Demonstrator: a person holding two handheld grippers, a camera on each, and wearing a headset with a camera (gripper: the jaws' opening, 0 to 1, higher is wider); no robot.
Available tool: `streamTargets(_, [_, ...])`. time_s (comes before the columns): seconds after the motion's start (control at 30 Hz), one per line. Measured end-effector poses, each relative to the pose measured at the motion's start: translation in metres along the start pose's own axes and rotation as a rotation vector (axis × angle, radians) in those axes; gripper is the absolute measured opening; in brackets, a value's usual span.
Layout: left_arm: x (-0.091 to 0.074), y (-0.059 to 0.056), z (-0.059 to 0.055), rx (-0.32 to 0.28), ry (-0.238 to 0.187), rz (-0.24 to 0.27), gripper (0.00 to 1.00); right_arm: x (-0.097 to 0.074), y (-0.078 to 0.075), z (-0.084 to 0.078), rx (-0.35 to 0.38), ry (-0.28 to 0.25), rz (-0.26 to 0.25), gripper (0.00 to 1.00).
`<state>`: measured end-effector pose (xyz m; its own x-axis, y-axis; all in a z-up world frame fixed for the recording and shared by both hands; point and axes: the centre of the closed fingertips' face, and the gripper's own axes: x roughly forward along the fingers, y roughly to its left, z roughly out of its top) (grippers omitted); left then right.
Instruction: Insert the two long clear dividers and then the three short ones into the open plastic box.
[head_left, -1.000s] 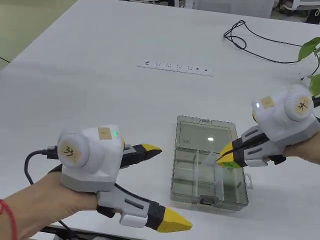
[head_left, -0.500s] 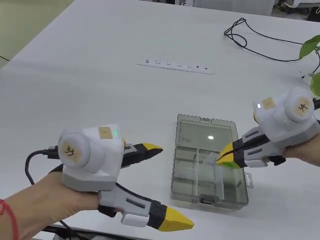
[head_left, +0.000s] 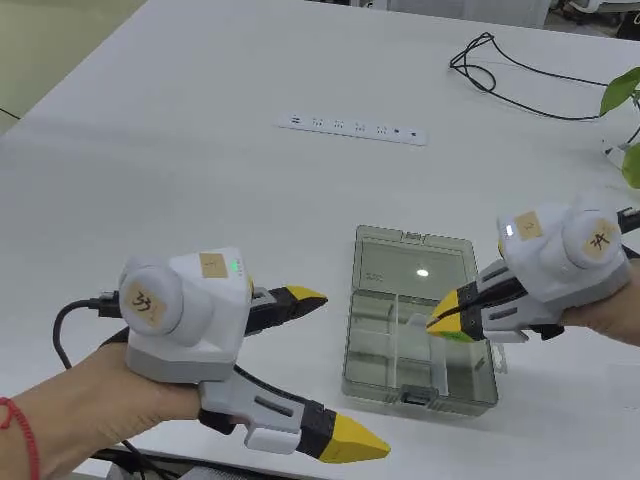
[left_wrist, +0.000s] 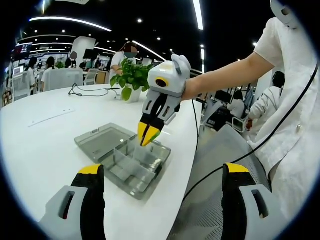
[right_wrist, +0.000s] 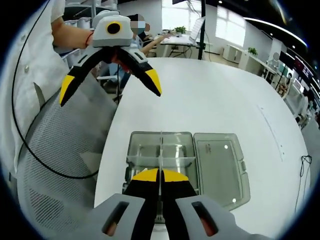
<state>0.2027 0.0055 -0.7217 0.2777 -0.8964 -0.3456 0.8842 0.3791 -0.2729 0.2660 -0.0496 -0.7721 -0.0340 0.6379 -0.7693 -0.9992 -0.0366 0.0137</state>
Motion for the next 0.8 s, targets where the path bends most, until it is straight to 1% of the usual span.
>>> streamTargets(0.1, [0.000,0.000,0.000,-0.001,-0.003,0.001,1.00,0.002,0.002,0.000,-0.001,0.004,-0.001,0.02])
streamTargets(0.2, [0.000,0.000,-0.001,0.003,0.001,0.000,1.00,0.007,-0.001,-0.004,0.004,0.014,0.000,0.02])
streamTargets(0.43, [0.000,0.000,-0.002,0.007,0.007,0.001,1.00,0.018,-0.002,-0.011,0.008,0.064,0.009,0.02])
streamTargets(0.53, [0.000,0.001,-0.002,0.006,0.010,-0.001,1.00,0.025,-0.002,-0.016,0.013,0.094,0.011,0.02])
streamTargets(0.6, [0.000,0.000,-0.002,0.007,0.009,-0.001,1.00,0.029,-0.001,-0.019,-0.001,0.119,0.010,0.02])
streamTargets(0.8, [0.000,0.001,-0.002,0.005,0.009,0.000,1.00,0.035,-0.002,-0.025,-0.009,0.153,0.009,0.02])
